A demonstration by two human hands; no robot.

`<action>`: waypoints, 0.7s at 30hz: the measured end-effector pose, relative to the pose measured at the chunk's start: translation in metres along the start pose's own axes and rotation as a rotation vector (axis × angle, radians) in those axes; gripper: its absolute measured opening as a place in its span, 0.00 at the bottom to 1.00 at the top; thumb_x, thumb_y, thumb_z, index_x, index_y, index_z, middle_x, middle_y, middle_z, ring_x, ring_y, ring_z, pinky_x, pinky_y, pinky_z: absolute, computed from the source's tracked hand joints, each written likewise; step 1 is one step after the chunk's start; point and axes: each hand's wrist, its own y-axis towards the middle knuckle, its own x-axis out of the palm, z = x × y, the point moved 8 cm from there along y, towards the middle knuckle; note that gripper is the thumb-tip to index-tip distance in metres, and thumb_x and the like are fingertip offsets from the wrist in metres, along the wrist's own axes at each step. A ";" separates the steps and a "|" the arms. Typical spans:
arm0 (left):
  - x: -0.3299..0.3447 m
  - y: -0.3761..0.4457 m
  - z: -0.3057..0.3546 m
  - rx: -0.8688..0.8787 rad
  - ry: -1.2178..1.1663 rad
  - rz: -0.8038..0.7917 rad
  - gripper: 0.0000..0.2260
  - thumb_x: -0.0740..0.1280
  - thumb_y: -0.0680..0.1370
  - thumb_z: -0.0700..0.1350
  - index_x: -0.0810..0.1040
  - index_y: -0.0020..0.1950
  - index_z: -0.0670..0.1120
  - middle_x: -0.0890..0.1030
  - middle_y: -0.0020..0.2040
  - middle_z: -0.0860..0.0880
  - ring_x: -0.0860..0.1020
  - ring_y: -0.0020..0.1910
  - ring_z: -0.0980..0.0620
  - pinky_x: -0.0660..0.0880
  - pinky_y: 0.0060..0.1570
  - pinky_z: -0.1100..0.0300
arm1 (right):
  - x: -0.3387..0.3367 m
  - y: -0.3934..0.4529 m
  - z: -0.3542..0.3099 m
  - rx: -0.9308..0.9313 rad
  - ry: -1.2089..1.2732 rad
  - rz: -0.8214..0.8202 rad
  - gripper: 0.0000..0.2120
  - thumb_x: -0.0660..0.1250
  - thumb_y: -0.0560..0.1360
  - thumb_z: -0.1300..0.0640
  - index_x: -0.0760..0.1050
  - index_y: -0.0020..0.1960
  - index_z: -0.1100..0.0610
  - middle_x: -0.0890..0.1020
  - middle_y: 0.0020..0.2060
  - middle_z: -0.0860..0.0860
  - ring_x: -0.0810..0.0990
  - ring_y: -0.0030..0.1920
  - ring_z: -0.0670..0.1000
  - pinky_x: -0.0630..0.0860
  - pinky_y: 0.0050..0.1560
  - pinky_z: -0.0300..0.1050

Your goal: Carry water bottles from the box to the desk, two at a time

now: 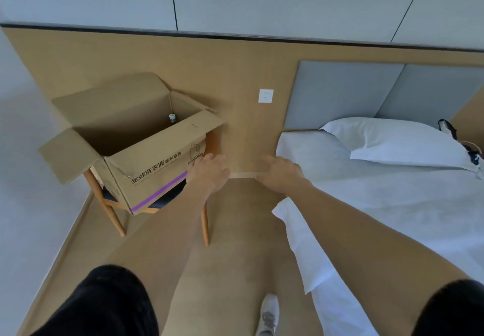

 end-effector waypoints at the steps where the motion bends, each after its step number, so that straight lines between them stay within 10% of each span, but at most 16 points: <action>1: -0.001 0.013 -0.007 -0.021 -0.005 0.009 0.23 0.55 0.82 0.56 0.64 0.77 0.54 0.69 0.73 0.45 0.67 0.73 0.41 0.64 0.70 0.42 | 0.001 0.016 -0.003 -0.012 -0.004 0.000 0.26 0.60 0.79 0.41 0.66 0.73 0.51 0.76 0.64 0.56 0.74 0.64 0.59 0.72 0.64 0.56; 21: -0.058 0.214 -0.159 -0.549 -0.004 0.185 0.23 0.56 0.83 0.56 0.63 0.78 0.54 0.72 0.72 0.47 0.71 0.70 0.43 0.66 0.68 0.45 | -0.030 0.354 -0.142 -0.481 -0.070 -0.045 0.27 0.60 0.79 0.42 0.63 0.75 0.49 0.75 0.66 0.56 0.73 0.66 0.60 0.72 0.63 0.55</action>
